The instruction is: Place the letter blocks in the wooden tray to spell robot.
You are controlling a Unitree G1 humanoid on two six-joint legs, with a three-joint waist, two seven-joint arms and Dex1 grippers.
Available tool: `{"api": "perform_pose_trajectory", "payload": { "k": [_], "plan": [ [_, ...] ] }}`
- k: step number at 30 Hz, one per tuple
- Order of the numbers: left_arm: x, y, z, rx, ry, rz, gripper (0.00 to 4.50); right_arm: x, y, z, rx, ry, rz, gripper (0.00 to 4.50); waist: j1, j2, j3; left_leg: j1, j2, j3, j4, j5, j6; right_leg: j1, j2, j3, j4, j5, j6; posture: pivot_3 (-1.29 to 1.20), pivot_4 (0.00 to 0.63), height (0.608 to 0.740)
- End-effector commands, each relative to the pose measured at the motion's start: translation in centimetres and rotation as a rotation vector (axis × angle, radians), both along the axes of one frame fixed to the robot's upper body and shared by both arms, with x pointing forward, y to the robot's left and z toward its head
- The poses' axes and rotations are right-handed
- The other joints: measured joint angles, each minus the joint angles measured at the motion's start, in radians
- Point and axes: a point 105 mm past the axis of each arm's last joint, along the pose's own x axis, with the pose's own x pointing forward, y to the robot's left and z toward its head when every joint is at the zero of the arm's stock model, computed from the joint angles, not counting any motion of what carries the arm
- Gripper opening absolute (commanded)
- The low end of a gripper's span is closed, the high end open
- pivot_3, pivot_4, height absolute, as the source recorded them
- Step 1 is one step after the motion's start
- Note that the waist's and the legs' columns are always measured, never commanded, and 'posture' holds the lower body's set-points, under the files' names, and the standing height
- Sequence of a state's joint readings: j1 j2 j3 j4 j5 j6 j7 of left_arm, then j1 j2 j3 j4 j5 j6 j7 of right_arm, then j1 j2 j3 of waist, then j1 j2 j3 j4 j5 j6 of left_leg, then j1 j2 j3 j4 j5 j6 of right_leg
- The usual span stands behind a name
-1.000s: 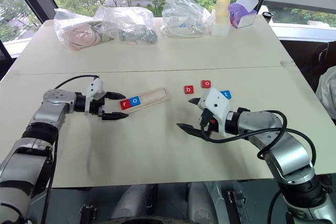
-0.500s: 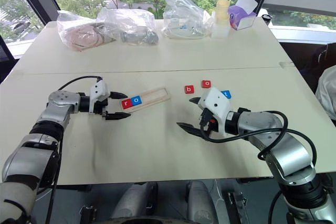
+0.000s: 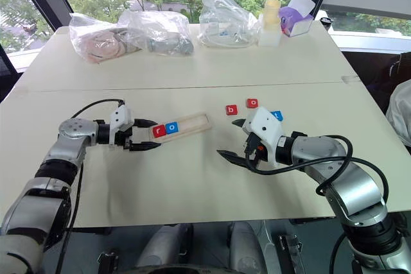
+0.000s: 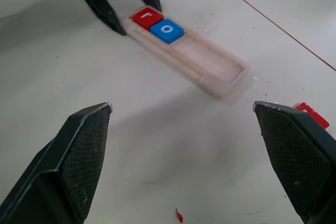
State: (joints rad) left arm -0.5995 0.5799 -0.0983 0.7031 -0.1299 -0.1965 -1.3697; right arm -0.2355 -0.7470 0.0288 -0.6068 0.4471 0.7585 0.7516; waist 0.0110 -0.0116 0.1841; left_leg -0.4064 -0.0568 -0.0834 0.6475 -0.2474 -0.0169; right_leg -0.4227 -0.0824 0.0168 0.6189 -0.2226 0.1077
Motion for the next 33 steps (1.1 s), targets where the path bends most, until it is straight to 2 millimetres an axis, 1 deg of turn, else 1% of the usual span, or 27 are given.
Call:
{"api": "perform_pose_trajectory", "payload": {
  "k": [1, 5, 7, 9, 15, 23, 25, 26, 32, 33],
  "plan": [
    [-2.4, -2.7, -1.2, 0.008, 0.067, -0.144, 3.12, -0.3, 0.4, 0.9, -0.003, -0.049, 0.017, 4.5, 0.002, 0.0, 0.0, 0.0, 0.0, 0.0, 0.0, 0.0, 0.0, 0.0, 0.0, 0.0, 0.0, 0.0, 0.0, 0.0, 0.15, 0.74],
    [-3.4, -4.5, -0.8, -0.008, 0.062, -0.19, 3.12, -0.3, 0.4, 0.9, -0.002, -0.05, 0.014, 4.5, 0.003, 0.0, 0.0, -0.001, 0.0, 0.0, 0.0, 0.0, 0.0, 0.0, 0.0, 0.0, -0.001, 0.0, 0.0, 0.0, 0.15, 0.74],
    [-4.2, -5.8, -0.9, -0.003, 0.055, -0.222, 3.12, -0.4, 0.4, 0.9, -0.002, -0.051, 0.009, 4.5, 0.002, 0.0, 0.0, -0.001, 0.0, 0.0, 0.0, 0.0, 0.0, 0.0, 0.0, 0.0, -0.001, 0.0, -0.001, 0.0, 0.15, 0.74],
    [-4.7, -6.3, -1.0, 0.003, 0.047, -0.231, 3.12, -0.4, 0.4, 0.9, 0.0, -0.05, 0.004, 4.5, 0.002, 0.0, 0.0, -0.001, 0.0, 0.0, 0.0, 0.0, 0.0, 0.0, 0.0, 0.0, -0.001, 0.0, -0.001, 0.0, 0.15, 0.74],
    [-5.7, -6.3, -1.5, 0.027, 0.056, -0.222, 3.12, -0.6, 0.5, 0.8, 0.002, -0.048, -0.002, 4.5, 0.001, 0.0, 0.0, -0.001, 0.0, 0.0, 0.0, 0.0, 0.0, -0.001, 0.0, 0.0, -0.001, 0.0, -0.001, 0.0, 0.15, 0.74],
    [-5.7, -5.6, -2.1, 0.068, 0.059, -0.17, 3.12, -0.4, 0.7, 0.8, 0.009, -0.05, 0.001, 4.5, -0.001, 0.0, 0.0, -0.001, 0.0, 0.0, 0.0, 0.0, 0.0, -0.001, 0.0, 0.0, -0.001, -0.002, -0.003, 0.0, 0.15, 0.74],
    [-5.6, -5.4, -2.1, 0.065, 0.068, -0.147, 4.17, -0.3, 0.8, 0.8, 0.014, -0.053, -0.001, 4.5, -0.001, 0.0, 0.0, 0.0, 0.001, 0.0, 0.0, 0.0, 0.0, -0.001, 0.001, 0.0, -0.001, -0.002, -0.003, 0.0, 0.15, 0.74],
    [-5.6, -5.3, -2.2, 0.063, 0.071, -0.136, 4.48, -0.1, 0.9, 0.8, 0.017, -0.056, -0.003, 4.5, 0.0, 0.0, 0.0, 0.0, 0.001, 0.0, 0.0, 0.0, 0.0, -0.001, 0.001, 0.0, -0.001, -0.002, -0.003, 0.0, 0.15, 0.74],
    [-5.4, -3.8, -2.2, 0.07, 0.072, -0.07, 4.48, 1.5, 0.7, 0.7, 0.009, -0.087, -0.069, 4.5, -0.005, 0.0, 0.0, 0.0, 0.001, 0.0, 0.0, 0.0, 0.0, 0.0, 0.001, 0.0, 0.0, -0.002, -0.004, 0.0, 0.15, 0.74],
    [-5.4, -3.0, -2.2, 0.076, 0.074, -0.047, 4.48, 2.5, 0.5, 0.5, 0.0, -0.093, -0.123, 4.5, -0.008, 0.0, 0.0, 0.0, 0.001, 0.0, 0.0, 0.0, 0.0, -0.001, 0.001, 0.0, 0.0, -0.002, -0.004, 0.0, 0.15, 0.74]
  ]
}}
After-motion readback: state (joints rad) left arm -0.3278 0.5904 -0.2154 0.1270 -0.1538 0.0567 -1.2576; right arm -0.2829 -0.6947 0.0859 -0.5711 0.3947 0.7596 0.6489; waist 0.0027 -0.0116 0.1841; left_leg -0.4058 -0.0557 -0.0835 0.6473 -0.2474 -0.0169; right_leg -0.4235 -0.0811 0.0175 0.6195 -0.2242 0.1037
